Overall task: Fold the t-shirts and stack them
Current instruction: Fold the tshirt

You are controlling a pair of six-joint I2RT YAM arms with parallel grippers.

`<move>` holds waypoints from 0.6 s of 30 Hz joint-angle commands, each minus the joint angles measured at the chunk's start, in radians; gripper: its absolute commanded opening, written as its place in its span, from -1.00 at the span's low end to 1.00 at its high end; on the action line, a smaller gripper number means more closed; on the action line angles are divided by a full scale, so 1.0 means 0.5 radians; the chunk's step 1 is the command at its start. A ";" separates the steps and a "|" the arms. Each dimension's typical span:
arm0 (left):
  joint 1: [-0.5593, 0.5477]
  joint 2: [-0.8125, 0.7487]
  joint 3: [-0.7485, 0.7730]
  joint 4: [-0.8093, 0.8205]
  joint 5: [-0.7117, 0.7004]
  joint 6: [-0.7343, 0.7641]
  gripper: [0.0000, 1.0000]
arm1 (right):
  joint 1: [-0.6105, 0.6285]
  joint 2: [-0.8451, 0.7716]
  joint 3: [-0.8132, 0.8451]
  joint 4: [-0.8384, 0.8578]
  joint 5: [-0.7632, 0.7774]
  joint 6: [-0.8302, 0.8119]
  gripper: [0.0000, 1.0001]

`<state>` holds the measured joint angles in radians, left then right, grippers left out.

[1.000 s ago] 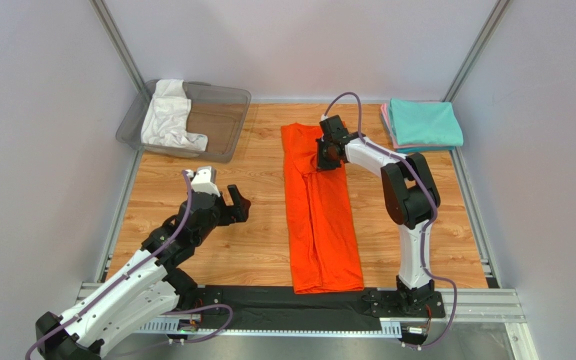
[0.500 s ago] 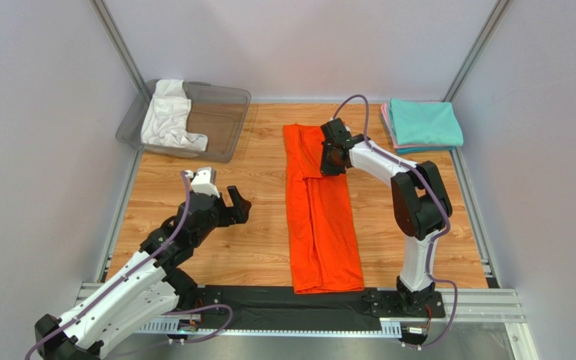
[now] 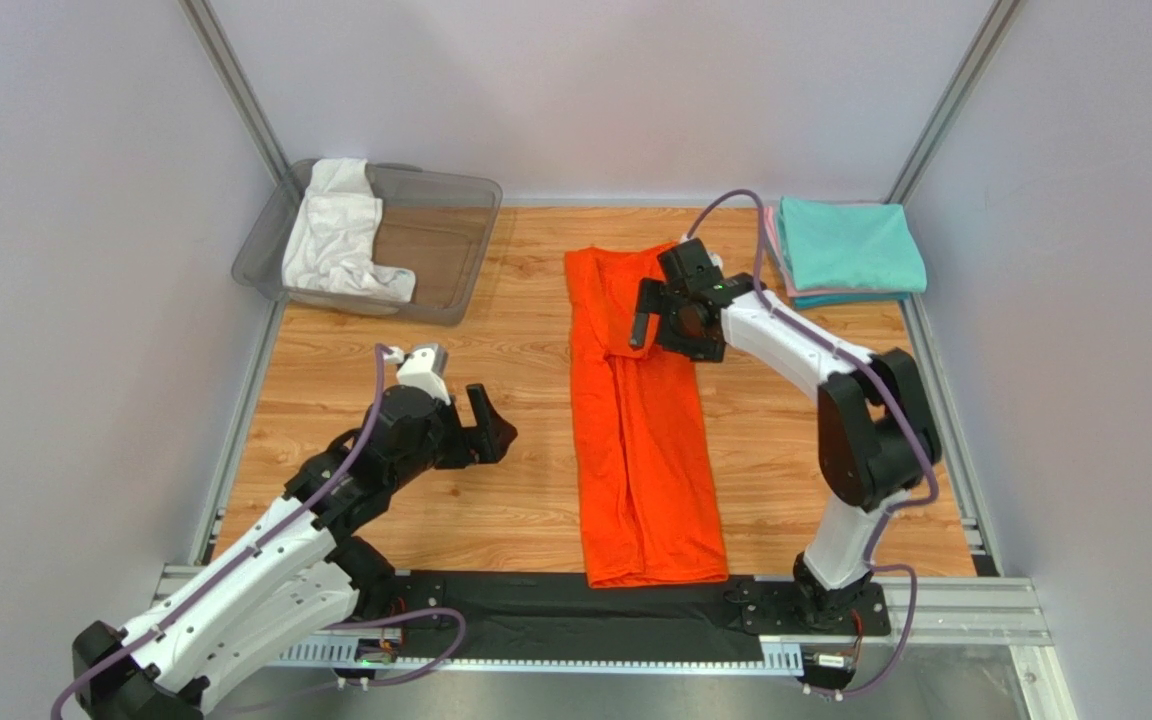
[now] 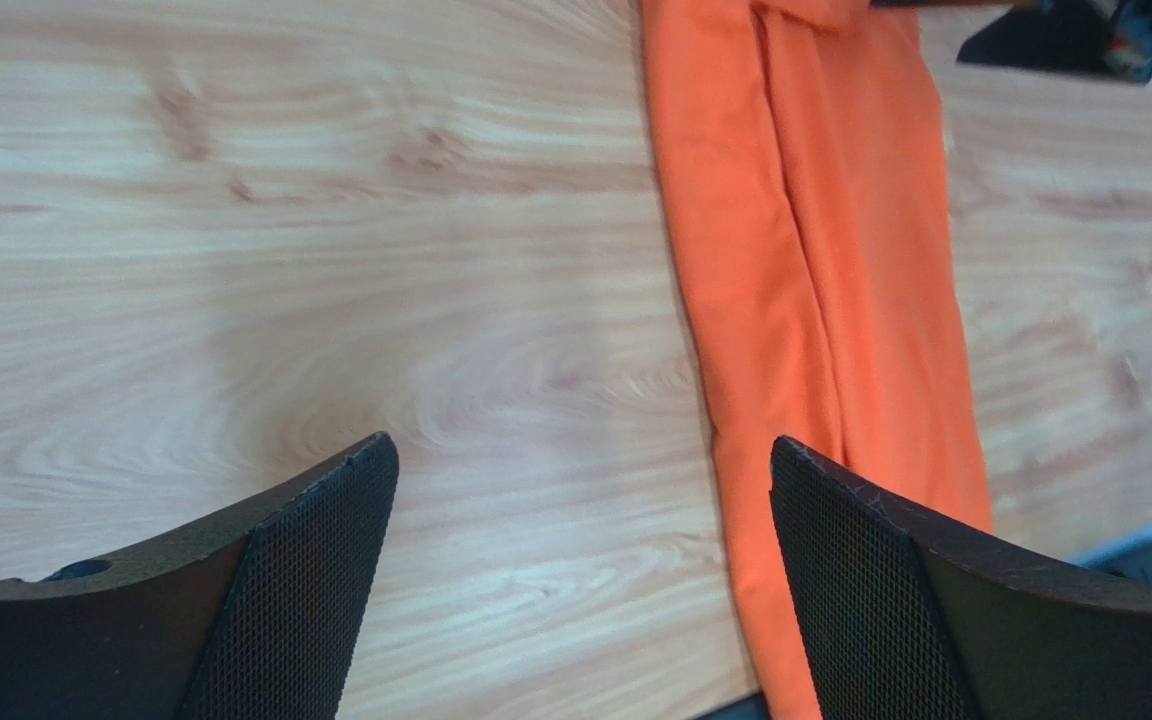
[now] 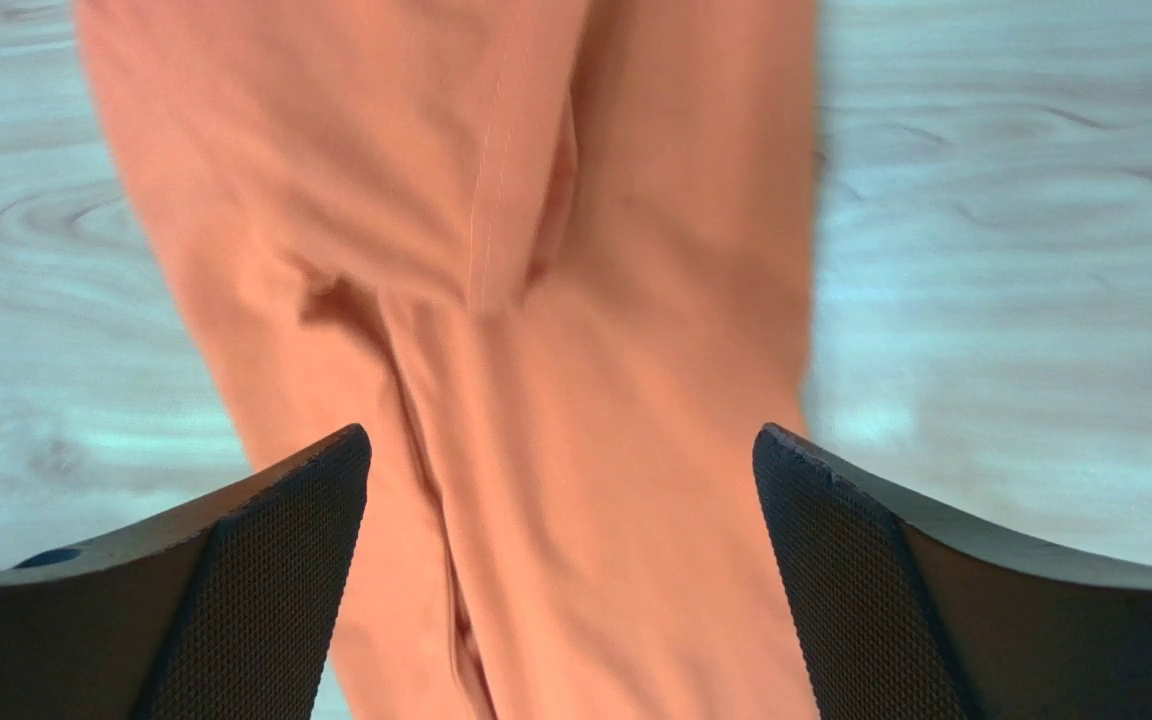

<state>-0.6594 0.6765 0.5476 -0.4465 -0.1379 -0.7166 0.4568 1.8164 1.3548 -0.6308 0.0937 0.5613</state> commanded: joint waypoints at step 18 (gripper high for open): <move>-1.172 0.677 -0.163 0.555 0.279 -0.567 0.94 | -0.009 -2.083 -1.522 -0.208 -0.156 0.252 1.00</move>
<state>-1.1816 0.9565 0.4664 -0.2577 0.0414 -0.9367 0.4549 0.8280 0.6243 -0.6975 0.0761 0.6426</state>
